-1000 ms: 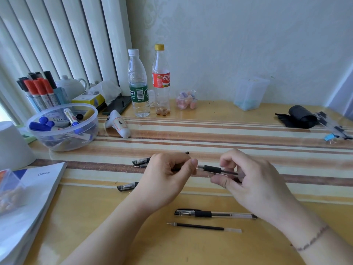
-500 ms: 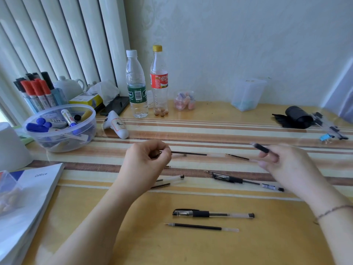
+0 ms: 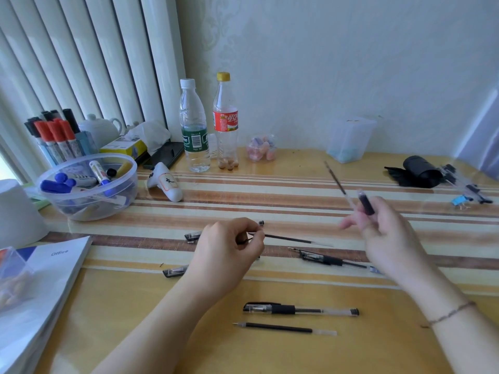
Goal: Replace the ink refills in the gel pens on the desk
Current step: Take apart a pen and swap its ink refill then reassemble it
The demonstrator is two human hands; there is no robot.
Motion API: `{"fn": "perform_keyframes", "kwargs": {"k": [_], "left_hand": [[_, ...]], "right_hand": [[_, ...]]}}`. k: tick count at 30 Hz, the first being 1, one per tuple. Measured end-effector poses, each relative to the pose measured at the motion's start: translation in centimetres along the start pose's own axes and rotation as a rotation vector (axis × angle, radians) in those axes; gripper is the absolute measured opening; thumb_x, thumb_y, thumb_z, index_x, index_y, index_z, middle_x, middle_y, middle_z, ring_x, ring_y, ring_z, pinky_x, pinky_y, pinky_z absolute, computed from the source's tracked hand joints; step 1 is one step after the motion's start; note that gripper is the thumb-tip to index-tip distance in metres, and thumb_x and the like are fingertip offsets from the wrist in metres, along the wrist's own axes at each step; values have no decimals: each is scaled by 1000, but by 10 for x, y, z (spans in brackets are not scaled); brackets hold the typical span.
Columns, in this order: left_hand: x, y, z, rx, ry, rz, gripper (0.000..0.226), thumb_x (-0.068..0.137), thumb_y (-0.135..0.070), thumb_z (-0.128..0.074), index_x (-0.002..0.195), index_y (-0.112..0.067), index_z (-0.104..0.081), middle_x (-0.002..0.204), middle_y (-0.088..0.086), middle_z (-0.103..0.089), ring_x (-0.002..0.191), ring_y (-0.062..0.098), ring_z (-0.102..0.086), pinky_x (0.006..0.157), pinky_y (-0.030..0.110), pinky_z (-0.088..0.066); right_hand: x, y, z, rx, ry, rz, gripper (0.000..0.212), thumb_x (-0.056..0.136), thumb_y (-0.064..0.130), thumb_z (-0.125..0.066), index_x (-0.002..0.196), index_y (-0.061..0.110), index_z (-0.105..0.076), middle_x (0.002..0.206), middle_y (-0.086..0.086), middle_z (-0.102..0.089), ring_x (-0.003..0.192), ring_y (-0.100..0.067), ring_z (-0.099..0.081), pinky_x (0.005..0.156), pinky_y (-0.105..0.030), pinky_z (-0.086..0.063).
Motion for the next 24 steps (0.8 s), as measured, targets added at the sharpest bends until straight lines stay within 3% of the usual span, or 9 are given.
{"fn": "perform_keyframes", "kwargs": {"k": [4, 7, 10, 13, 15, 17, 20, 24], "left_hand": [[-2, -3, -5, -59, 19, 5, 14, 89, -19, -61, 77, -19, -69, 48, -3, -35, 42, 9, -27, 45, 19, -25], [0, 0, -1, -54, -7, 16, 13, 89, -18, -61, 80, -16, -70, 48, -2, -37, 37, 7, -33, 43, 14, -27], [0, 3, 1, -40, -26, 12, 12, 90, -21, -62, 85, -17, -72, 49, 0, -42, 40, 8, -33, 44, 19, -31], [0, 2, 2, -35, -42, -8, 12, 90, -26, -63, 87, -21, -74, 49, 3, -47, 42, 7, -35, 46, 22, -33], [0, 2, 6, -8, -69, -19, 14, 91, -30, -62, 90, -24, -74, 50, 7, -56, 43, 9, -40, 45, 23, -36], [0, 5, 12, 42, -99, -12, 14, 90, -31, -62, 91, -25, -74, 52, 5, -61, 43, 13, -47, 43, 25, -39], [1, 7, 14, 80, -103, 3, 11, 89, -31, -64, 86, -27, -73, 45, -6, -50, 42, 9, -44, 41, 16, -34], [0, 6, 10, 119, -67, -3, 8, 87, -30, -66, 81, -30, -72, 41, -8, -40, 43, 9, -42, 44, 16, -31]], "right_hand": [[-16, 32, -26, -68, 129, 170, 14, 96, 24, -48, 91, 37, -49, 72, 13, -66, 55, -2, -54, 45, -23, -37], [-15, 30, -24, 124, 129, 112, 17, 95, 23, -48, 81, 32, -51, 70, 8, -65, 62, -4, -57, 56, -27, -43], [-15, 31, -24, 153, 124, 98, 17, 94, 24, -51, 79, 33, -52, 75, 13, -67, 65, -1, -58, 58, -26, -43], [-14, 29, -24, -4, 93, 128, 19, 93, 24, -52, 81, 38, -51, 74, 17, -65, 65, -1, -58, 54, -26, -45], [-8, 16, -12, -155, 44, 95, 19, 94, 21, -52, 90, 39, -54, 68, 16, -65, 59, 1, -57, 47, -25, -45], [1, -3, 8, -369, -27, 35, 14, 94, 22, -50, 101, 34, -54, 75, 17, -65, 54, -2, -58, 43, -31, -50], [10, -35, 27, -552, -86, -67, 15, 94, 28, -46, 106, 32, -53, 80, 15, -67, 52, -12, -58, 46, -35, -53], [12, -50, 19, -621, -60, -91, 24, 93, 17, -50, 110, 34, -53, 93, 17, -70, 61, -13, -57, 49, -28, -48]]}}
Point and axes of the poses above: each hand's wrist, its own x-axis towards the middle knuckle, its own z-axis out of the back of the hand, y = z × x, the point moved 10 cm from there along x, towards the middle knuckle
